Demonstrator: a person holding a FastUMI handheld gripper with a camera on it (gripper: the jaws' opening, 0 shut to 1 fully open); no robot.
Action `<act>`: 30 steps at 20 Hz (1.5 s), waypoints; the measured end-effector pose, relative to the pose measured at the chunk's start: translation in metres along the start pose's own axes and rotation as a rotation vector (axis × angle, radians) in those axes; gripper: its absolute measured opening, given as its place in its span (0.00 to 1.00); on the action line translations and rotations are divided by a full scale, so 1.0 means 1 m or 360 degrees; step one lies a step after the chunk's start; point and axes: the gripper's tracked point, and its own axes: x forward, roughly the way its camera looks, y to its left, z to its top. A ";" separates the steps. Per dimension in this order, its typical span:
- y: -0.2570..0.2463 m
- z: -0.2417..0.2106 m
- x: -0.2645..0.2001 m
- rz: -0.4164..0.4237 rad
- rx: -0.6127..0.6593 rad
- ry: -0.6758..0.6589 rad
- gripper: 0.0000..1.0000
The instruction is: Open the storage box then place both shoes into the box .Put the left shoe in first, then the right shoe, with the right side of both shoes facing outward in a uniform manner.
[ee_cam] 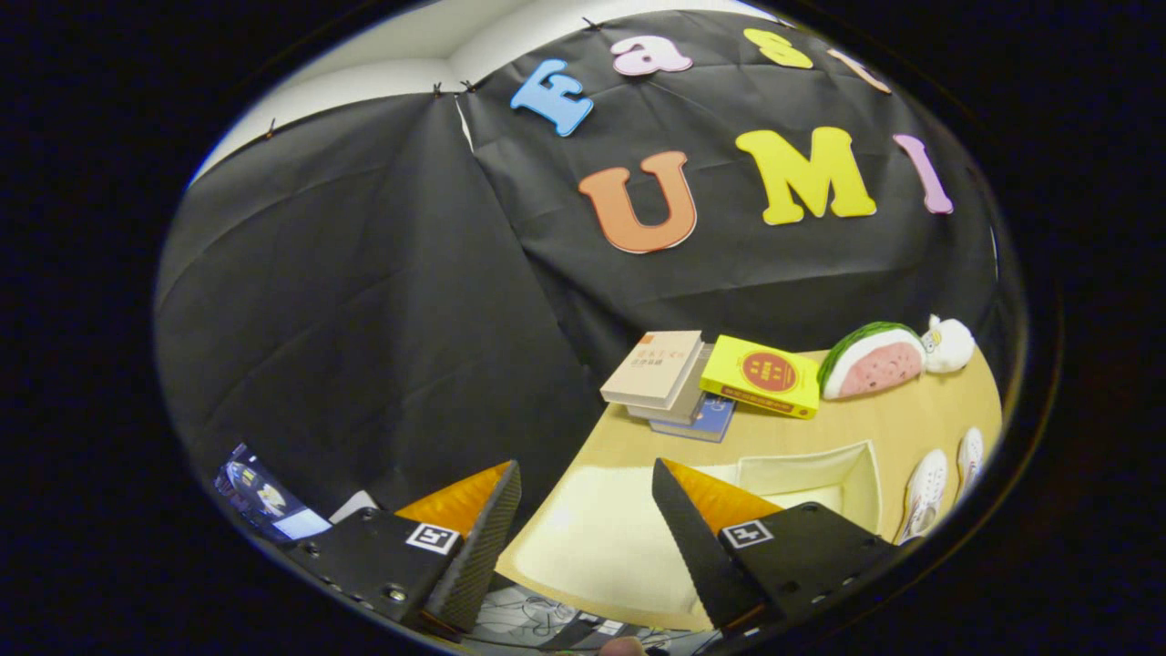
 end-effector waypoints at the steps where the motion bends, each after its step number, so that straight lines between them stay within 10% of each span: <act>1: -0.007 0.003 -0.003 -0.0030 -0.0011 -0.0023 0.90; 21: -0.350 -0.020 -0.189 -0.0863 0.0013 -0.0137 0.95; 30: -0.474 -0.118 -0.169 -0.0887 0.0096 0.0249 0.96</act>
